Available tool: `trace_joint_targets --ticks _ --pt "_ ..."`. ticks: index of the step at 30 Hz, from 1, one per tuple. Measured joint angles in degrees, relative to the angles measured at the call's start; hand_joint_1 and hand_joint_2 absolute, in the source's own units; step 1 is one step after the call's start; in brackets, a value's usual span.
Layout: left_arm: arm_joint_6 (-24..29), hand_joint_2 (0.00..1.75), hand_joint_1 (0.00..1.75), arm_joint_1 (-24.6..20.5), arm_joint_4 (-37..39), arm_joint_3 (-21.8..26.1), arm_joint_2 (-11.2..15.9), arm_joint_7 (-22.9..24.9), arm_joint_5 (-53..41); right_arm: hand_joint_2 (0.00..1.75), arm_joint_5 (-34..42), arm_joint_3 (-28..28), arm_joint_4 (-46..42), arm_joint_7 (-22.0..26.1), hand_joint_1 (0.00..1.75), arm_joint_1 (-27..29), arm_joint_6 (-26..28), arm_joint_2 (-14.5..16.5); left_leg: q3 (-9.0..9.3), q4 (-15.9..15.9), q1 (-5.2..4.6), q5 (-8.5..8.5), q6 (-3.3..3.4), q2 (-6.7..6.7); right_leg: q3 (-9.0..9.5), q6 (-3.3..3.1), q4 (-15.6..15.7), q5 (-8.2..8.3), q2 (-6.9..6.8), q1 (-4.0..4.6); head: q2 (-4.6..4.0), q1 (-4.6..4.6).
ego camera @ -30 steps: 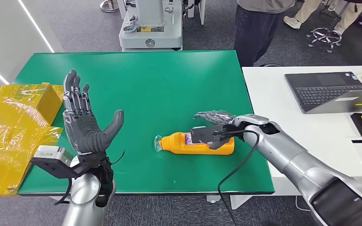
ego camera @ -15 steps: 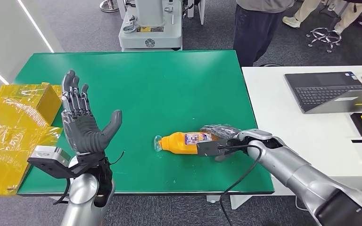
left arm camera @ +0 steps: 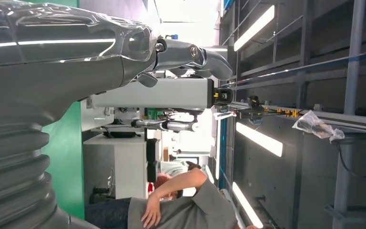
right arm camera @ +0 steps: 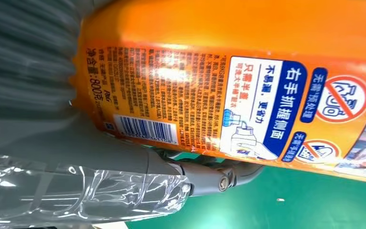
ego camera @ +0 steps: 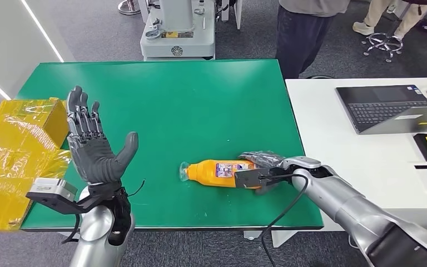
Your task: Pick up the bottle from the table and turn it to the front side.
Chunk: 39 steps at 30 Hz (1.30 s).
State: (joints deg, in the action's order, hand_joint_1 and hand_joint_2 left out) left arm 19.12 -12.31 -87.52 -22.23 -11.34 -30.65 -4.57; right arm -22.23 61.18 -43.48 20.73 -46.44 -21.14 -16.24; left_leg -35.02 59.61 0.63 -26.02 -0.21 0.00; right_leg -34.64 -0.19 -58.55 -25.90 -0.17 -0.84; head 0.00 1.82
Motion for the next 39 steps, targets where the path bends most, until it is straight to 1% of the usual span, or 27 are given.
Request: trace_joint_targets --ticks 7,8,9,10,12,13,14,22,32,35,39 --pt "0.4 1.75 0.00 0.0 0.1 0.0 0.2 -0.1 0.3 1.75 -1.1 0.0 1.7 0.6 0.00 0.0 2.0 1.0 0.02 0.0 0.00 0.00 0.00 0.01 0.01 0.00 0.0 0.00 0.02 0.00 0.00 -0.01" --pt "0.5 1.75 0.00 0.1 0.1 0.0 0.3 -0.1 0.4 1.75 -1.4 0.0 1.9 0.8 0.03 0.1 2.5 1.1 0.03 0.0 0.00 0.00 0.00 0.01 0.01 0.00 0.0 0.00 0.03 0.00 0.00 -0.01" --pt "0.6 1.75 0.00 0.3 0.1 0.0 0.3 -0.1 0.4 1.75 -1.8 0.0 2.0 1.1 0.36 0.2 3.2 1.2 0.04 0.0 0.00 0.00 0.00 0.01 0.02 0.00 0.0 0.00 0.03 0.00 0.01 -0.01" --pt "0.7 1.75 0.00 0.4 0.1 0.0 0.3 -0.2 0.4 1.75 -2.3 0.0 2.2 1.3 0.75 0.3 3.9 1.2 0.05 0.0 0.00 0.00 0.00 0.01 0.03 0.00 0.0 0.00 0.03 0.00 0.01 -0.01" --pt "0.9 1.75 0.00 0.8 0.1 0.0 0.4 -0.3 0.5 1.75 -3.5 0.0 2.3 1.6 1.58 0.7 5.2 1.3 0.08 0.0 0.00 0.00 0.00 0.02 0.05 0.00 0.0 0.00 0.04 0.00 0.01 -0.01" --pt "1.0 1.75 0.00 0.9 0.1 0.0 0.4 -0.4 0.4 1.75 -4.1 0.0 2.3 1.7 1.69 0.9 5.8 1.3 0.09 0.0 0.00 0.00 0.00 0.02 0.06 0.00 0.0 0.00 0.04 0.00 0.00 -0.01" --pt "1.1 1.75 0.00 1.1 0.1 0.0 0.4 -0.5 0.4 1.75 -4.7 -0.1 2.3 1.8 1.74 1.1 6.4 1.3 0.10 0.0 0.00 0.00 0.00 0.03 0.07 0.00 0.0 0.00 0.04 0.00 0.00 -0.01" --pt "1.5 1.75 0.00 1.2 0.1 0.0 0.6 -0.6 0.4 1.75 -7.1 -1.8 2.3 3.5 1.75 2.5 9.3 2.4 0.15 0.0 0.00 0.02 0.01 0.04 0.13 0.03 0.0 0.05 0.06 0.00 0.00 -0.01" --pt "1.7 1.75 0.00 1.3 0.1 0.1 0.6 -0.7 0.1 1.75 -8.2 -4.7 2.2 3.9 1.75 4.1 12.1 3.6 0.14 0.0 0.01 0.04 0.04 0.06 0.12 0.02 0.0 0.08 0.09 0.01 0.00 -0.01" --pt "1.9 1.75 0.00 1.4 0.1 0.1 0.6 -0.8 0.0 1.75 -8.6 -6.0 1.0 3.7 1.75 5.3 14.4 4.4 0.11 0.0 0.01 0.05 0.05 0.05 0.10 0.02 0.0 0.08 0.06 0.01 0.00 -0.01" --pt "2.1 1.75 0.00 1.5 0.1 0.3 0.6 -0.8 0.0 1.75 -9.2 -9.3 -2.4 2.3 1.75 7.6 17.5 5.5 0.06 0.0 0.01 0.06 0.05 0.03 0.06 0.02 0.0 0.08 0.02 0.01 0.01 -0.01"
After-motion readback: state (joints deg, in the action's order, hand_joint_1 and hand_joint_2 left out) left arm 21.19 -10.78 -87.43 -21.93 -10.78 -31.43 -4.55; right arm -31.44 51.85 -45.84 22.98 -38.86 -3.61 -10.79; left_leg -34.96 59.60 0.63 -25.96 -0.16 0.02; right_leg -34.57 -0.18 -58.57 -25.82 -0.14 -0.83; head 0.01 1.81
